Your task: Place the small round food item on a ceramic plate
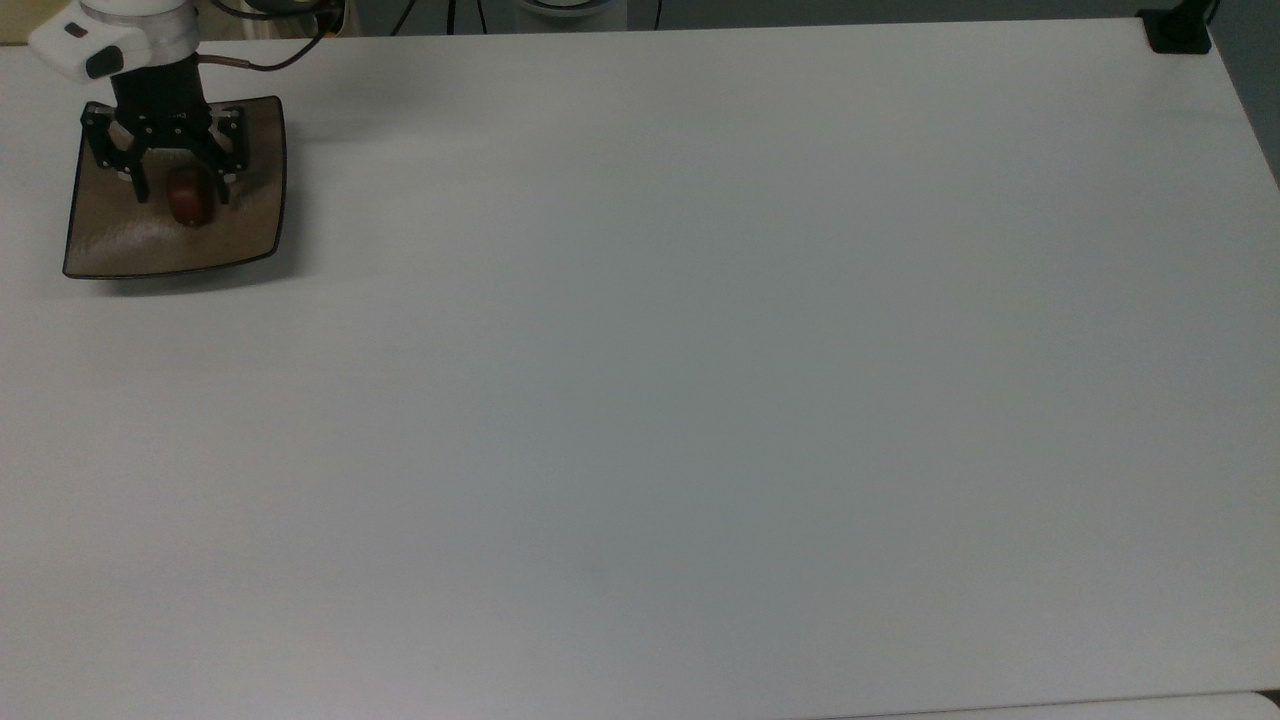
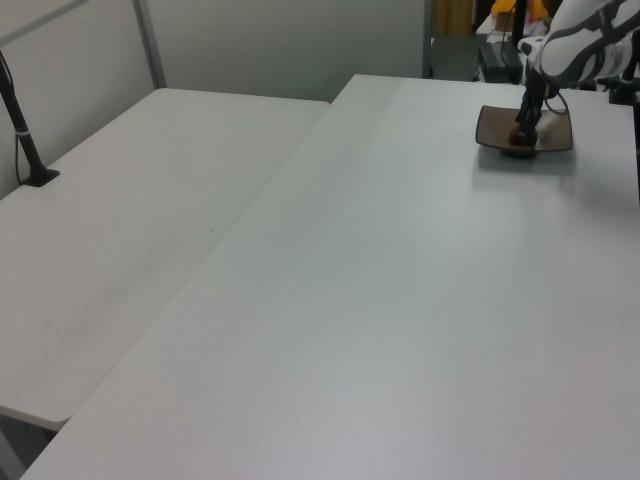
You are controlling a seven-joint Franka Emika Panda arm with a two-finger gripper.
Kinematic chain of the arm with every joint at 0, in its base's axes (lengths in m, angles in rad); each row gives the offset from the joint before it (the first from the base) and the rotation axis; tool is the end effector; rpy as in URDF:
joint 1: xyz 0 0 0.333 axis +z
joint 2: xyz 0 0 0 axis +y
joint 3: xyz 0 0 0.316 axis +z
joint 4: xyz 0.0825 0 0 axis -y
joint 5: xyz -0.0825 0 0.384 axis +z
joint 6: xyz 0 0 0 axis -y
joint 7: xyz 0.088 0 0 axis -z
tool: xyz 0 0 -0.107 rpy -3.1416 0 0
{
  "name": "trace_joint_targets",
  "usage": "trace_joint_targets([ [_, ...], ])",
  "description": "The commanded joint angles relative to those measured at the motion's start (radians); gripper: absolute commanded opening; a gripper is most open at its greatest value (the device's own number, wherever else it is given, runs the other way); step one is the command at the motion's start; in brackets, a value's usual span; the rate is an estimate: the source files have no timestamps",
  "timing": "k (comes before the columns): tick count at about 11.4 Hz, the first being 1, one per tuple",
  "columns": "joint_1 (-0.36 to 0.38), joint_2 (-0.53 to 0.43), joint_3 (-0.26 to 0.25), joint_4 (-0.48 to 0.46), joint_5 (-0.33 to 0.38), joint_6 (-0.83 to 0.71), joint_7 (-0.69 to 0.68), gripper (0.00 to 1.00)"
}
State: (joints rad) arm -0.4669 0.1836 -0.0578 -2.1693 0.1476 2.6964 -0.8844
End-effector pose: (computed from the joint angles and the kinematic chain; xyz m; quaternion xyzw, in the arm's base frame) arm 0.5068 -0.2982 0.3454 0.9775 0.1180 0.1545 0.0821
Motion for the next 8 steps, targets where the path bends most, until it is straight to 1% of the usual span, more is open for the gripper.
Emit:
trace_joint_targets([
  [1, 0.010, -0.130, 0.007, 0.128, 0.030, -0.339, 0.007, 1.00],
  [2, 0.013, -0.148, 0.012, 0.231, 0.030, -0.506, 0.060, 1.00],
  [3, 0.027, -0.148, 0.010, 0.356, 0.029, -0.696, 0.124, 1.00],
  [4, 0.027, -0.148, 0.012, 0.468, 0.029, -0.849, 0.177, 1.00],
  [5, 0.039, -0.153, 0.012, 0.536, 0.032, -0.953, 0.220, 1.00],
  [6, 0.063, -0.171, 0.012, 0.583, 0.033, -1.008, 0.285, 1.00],
  [7, 0.080, -0.185, 0.012, 0.610, 0.047, -1.059, 0.382, 1.00],
  [8, 0.117, -0.199, 0.012, 0.626, 0.064, -1.102, 0.480, 1.00],
])
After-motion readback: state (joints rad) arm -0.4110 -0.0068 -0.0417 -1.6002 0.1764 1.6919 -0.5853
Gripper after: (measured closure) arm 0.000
